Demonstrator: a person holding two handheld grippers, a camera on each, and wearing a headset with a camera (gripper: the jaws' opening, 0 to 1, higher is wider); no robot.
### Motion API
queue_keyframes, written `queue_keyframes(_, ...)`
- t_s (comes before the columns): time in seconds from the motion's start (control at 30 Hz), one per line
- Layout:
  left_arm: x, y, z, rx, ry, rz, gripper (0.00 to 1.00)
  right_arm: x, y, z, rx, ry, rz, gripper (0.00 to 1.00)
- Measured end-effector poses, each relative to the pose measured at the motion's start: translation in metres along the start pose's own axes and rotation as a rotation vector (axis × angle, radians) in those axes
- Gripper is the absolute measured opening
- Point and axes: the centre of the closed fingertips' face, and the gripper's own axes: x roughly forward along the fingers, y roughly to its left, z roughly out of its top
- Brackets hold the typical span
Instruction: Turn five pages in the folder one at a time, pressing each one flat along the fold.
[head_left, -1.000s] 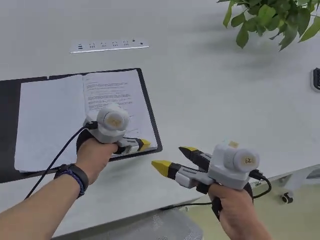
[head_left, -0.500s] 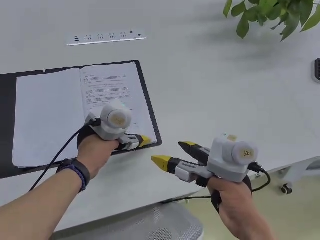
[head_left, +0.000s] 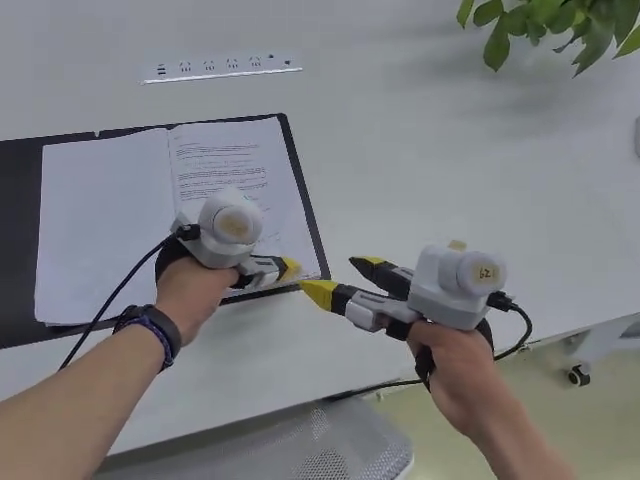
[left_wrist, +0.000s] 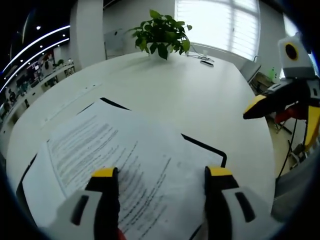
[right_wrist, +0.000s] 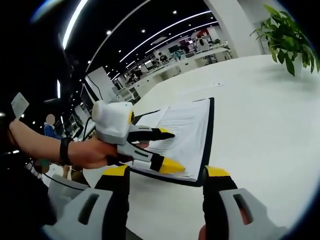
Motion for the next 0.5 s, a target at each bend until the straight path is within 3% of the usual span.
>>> queue_keyframes(0.17,-0.003,0.002,0.000,-0.022,-0.014,0.001,0.65,0.019,-0.004,0.012,0.014,-0.021,0.021,0.56)
queue_keyframes(0.5,-0.004,0.000,0.000,-0.038,-0.020,-0.007,0.65,0.059,-0.020,0.035,0.100,-0.074,0.058,0.54)
